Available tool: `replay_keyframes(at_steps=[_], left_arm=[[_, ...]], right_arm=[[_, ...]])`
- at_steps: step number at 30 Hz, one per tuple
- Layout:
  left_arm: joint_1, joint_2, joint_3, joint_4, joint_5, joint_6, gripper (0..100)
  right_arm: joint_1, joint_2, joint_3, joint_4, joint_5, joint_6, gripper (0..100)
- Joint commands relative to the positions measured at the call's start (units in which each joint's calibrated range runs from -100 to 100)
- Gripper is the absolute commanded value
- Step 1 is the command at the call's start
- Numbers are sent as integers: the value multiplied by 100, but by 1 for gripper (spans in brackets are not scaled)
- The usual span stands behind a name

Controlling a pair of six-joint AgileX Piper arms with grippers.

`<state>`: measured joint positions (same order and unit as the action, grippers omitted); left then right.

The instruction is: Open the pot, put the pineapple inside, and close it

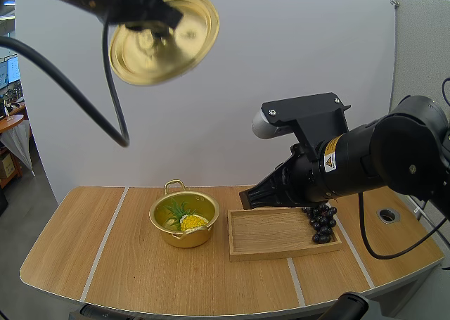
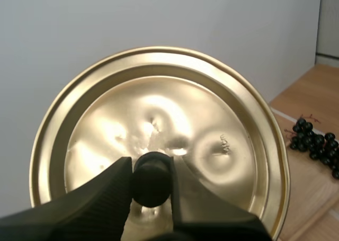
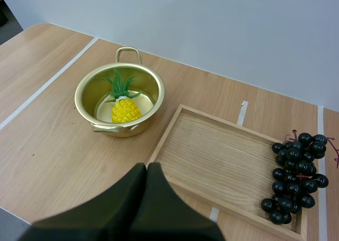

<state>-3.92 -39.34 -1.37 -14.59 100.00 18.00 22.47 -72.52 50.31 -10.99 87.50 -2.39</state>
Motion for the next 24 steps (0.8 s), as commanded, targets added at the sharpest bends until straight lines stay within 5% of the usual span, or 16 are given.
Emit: replay_keyframes(at_steps=[1,13,24], left_arm=[[-25,214,386,-63,0,-1,0],[-25,1162,2118,-63,0,412,0],[-25,1949,3232,-63,-2092,1166,0]], right_arm=[[-29,-64,8,-43,-119,-48,0],[-29,-64,8,-43,-119,-48,0],[-29,-64,8,-43,-119,-48,0]])
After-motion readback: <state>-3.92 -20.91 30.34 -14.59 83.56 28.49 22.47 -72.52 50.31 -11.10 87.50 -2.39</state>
